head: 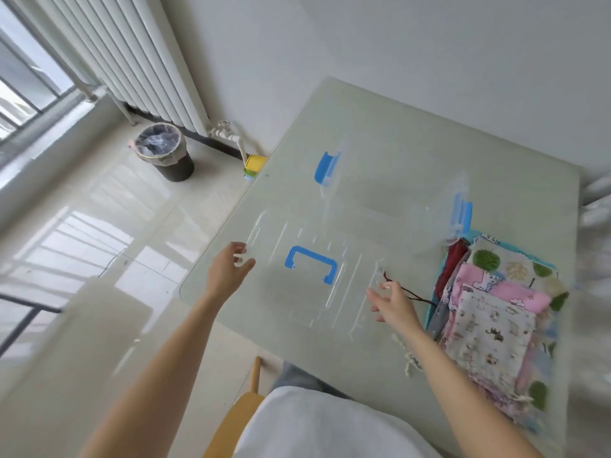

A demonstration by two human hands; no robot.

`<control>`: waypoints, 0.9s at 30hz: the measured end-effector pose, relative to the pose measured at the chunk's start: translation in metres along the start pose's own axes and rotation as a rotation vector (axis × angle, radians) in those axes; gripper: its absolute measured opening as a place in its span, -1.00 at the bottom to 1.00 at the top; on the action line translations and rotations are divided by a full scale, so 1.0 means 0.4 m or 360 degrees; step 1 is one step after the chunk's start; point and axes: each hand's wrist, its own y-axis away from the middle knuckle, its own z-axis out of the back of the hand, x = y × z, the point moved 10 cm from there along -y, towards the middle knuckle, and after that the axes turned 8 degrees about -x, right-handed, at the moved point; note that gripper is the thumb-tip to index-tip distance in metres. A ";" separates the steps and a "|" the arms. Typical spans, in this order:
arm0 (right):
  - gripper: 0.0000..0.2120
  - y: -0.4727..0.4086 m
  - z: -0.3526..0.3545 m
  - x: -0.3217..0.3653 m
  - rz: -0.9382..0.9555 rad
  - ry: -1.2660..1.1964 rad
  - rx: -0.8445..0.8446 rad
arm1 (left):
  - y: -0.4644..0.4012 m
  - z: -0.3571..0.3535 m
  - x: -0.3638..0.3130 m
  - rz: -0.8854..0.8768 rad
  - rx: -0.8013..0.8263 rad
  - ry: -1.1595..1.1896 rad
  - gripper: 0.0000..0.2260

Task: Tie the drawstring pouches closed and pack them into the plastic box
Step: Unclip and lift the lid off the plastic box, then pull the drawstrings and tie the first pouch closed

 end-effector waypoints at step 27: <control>-0.82 0.145 0.311 -0.197 0.0212 0.0474 -0.0666 | 0.386 -0.530 -0.565 -0.0982 0.1207 0.0065 -0.80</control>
